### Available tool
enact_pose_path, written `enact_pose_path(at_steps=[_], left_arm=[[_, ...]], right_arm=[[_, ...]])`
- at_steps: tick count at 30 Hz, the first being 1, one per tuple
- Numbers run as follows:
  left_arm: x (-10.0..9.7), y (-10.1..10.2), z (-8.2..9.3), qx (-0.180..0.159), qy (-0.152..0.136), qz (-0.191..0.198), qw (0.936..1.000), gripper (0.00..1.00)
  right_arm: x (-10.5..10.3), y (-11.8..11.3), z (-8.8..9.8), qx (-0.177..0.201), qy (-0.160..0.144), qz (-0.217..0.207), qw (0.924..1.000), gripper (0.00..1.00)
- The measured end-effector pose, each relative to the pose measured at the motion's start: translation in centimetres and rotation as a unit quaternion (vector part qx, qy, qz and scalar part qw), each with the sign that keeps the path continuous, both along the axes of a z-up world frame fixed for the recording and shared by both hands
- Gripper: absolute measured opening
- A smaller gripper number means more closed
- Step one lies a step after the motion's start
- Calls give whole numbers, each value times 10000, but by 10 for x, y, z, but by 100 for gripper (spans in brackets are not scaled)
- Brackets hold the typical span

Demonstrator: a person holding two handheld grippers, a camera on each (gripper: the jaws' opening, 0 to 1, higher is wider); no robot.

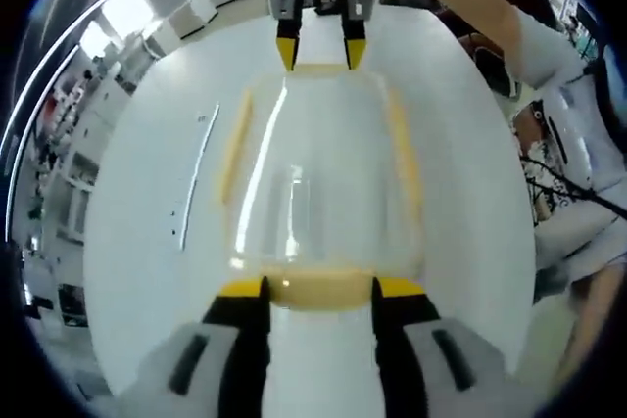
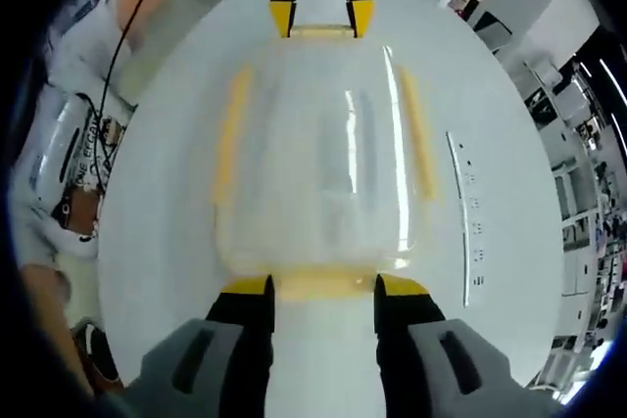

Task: Snap each plastic latch of the storage box into its locked position after aligning the lid with the box until every specified latch is closed and the lid sits flush.

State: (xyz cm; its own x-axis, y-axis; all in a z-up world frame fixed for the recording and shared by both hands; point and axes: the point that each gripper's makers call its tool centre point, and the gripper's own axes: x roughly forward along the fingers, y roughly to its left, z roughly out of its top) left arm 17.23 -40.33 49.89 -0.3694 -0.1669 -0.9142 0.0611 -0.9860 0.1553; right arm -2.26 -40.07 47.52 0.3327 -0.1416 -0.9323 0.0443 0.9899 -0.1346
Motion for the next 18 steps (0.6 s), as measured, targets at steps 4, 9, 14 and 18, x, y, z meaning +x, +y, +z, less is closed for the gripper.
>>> enact_pose_path(at_steps=[4,9,14,18], left_arm=[[18,-9,-9,24,-119,57,9999,39],[34,-23,-22,22,-249,55,9997,39],[41,-32,-30,34,-319,38,9995,39],[42,-38,-33,10,-342,-37,9994,39]], right_arm=[[20,-4,-3,39,-11,-1,10000,40],[35,-9,-9,75,58,-20,10000,40],[41,-12,-15,184,14,-65,9998,40],[42,-14,-24,281,53,-115,9995,40]])
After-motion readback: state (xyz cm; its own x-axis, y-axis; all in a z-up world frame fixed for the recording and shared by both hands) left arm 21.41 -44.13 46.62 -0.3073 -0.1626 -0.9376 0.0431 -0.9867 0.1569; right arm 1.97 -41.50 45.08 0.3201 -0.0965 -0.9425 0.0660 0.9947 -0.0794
